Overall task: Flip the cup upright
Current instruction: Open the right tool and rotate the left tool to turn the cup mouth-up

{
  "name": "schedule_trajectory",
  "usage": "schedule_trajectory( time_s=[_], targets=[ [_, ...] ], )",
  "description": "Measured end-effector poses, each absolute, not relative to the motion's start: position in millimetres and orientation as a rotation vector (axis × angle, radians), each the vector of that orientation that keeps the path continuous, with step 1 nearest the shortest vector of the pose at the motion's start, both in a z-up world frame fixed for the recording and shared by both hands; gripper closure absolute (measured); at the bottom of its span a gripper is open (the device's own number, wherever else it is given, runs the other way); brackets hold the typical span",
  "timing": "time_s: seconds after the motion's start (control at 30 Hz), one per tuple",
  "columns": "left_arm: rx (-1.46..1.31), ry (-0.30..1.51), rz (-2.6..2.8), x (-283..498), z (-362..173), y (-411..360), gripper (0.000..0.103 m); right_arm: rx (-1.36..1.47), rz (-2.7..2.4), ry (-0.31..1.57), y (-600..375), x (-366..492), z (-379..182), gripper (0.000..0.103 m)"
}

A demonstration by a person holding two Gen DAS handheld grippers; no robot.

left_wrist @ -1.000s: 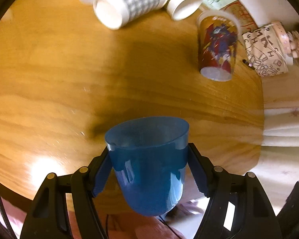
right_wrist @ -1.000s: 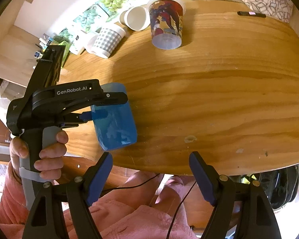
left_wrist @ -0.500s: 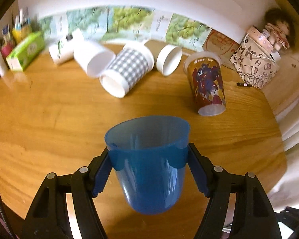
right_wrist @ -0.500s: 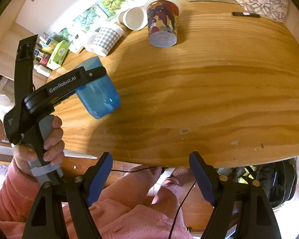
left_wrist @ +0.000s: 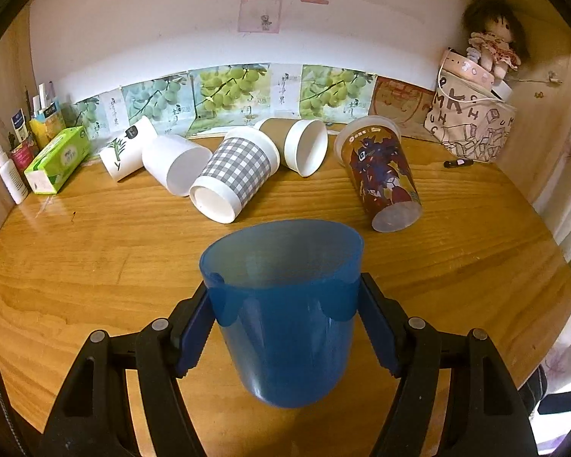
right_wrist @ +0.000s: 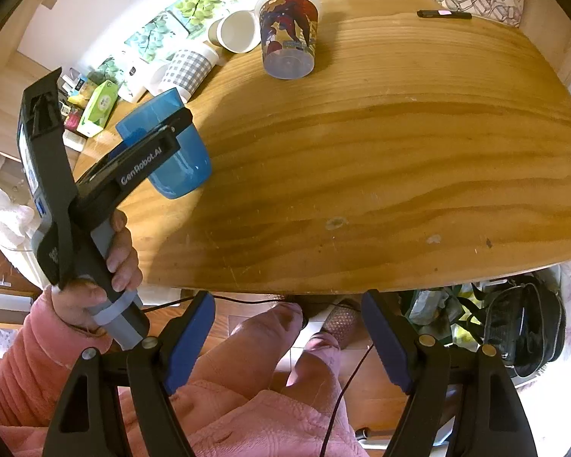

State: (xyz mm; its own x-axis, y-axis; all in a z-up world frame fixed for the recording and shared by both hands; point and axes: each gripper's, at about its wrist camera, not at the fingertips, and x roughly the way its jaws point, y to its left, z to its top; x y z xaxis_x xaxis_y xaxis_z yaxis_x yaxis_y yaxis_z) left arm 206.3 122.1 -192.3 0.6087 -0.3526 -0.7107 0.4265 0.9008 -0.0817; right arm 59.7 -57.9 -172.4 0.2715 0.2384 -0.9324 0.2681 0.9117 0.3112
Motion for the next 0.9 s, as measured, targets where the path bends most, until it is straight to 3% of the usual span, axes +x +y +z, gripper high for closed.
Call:
schedule_trajectory(
  time_s=[0.9],
  targets=[
    [0.225,0.883,-0.520,176.4,-190.0,124.0,0.029,0.413,0.004,1.249,-40.0,38.8,-158.7,0.023]
  ],
)
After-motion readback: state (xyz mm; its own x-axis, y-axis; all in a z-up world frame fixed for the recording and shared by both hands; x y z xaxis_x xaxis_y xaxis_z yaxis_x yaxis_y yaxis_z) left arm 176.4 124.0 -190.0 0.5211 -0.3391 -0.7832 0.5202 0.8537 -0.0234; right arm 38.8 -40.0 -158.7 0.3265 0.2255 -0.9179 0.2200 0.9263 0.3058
